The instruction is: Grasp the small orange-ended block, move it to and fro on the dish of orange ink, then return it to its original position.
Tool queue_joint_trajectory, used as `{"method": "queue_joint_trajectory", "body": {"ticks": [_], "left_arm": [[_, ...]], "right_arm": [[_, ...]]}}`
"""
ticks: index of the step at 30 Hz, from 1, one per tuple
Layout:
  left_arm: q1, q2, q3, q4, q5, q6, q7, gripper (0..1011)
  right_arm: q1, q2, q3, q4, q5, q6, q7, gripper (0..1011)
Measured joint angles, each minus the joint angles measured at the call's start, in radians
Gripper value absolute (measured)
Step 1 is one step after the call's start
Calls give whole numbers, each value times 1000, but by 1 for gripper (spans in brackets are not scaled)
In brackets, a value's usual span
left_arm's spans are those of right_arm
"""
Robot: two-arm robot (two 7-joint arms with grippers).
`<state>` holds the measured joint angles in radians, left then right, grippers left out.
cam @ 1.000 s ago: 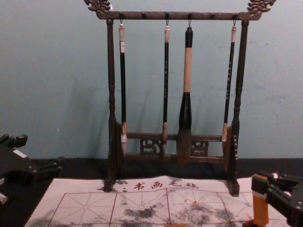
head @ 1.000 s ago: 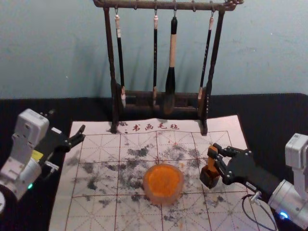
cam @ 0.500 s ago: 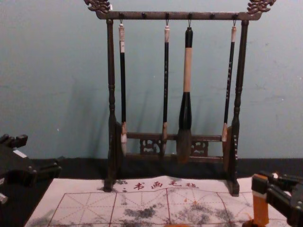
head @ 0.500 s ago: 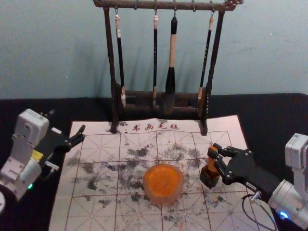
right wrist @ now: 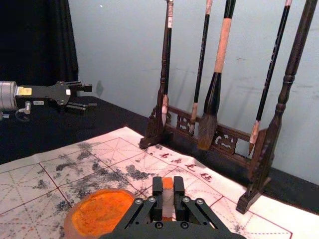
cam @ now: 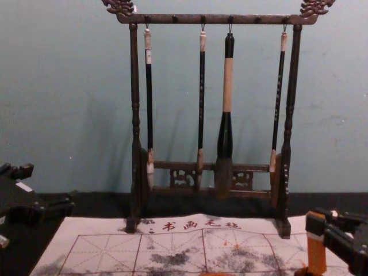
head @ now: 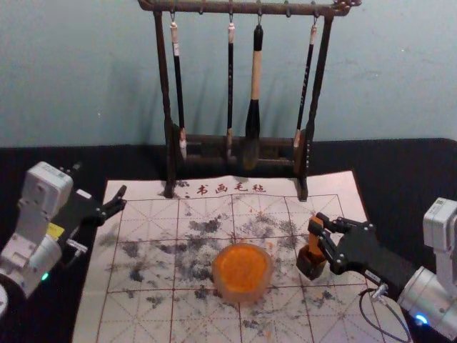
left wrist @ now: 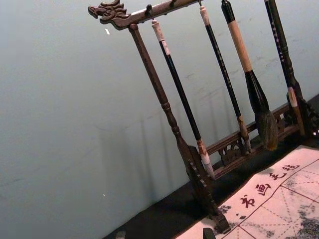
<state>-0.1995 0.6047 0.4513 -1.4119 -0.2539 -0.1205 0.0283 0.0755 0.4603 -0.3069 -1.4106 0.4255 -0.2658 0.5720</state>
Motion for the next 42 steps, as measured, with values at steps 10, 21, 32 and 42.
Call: {"method": "queue_joint_trajectory", "body": {"ticks": [10, 21, 32, 42], "left_arm": [[0, 0, 0, 0, 0, 0, 0, 1001], [0, 0, 0, 0, 0, 0, 0, 1001], [0, 0, 0, 0, 0, 0, 0, 1001], [0, 0, 0, 0, 0, 0, 0, 1001]], "right_arm": [[-8, -7, -4, 10, -3, -27, 9, 81], [-41, -18, 5, 20, -12, -96, 14, 81], [-53, -32, 29, 18, -7, -125, 14, 81], [-42, -39, 28, 40, 1, -124, 31, 81]]}}
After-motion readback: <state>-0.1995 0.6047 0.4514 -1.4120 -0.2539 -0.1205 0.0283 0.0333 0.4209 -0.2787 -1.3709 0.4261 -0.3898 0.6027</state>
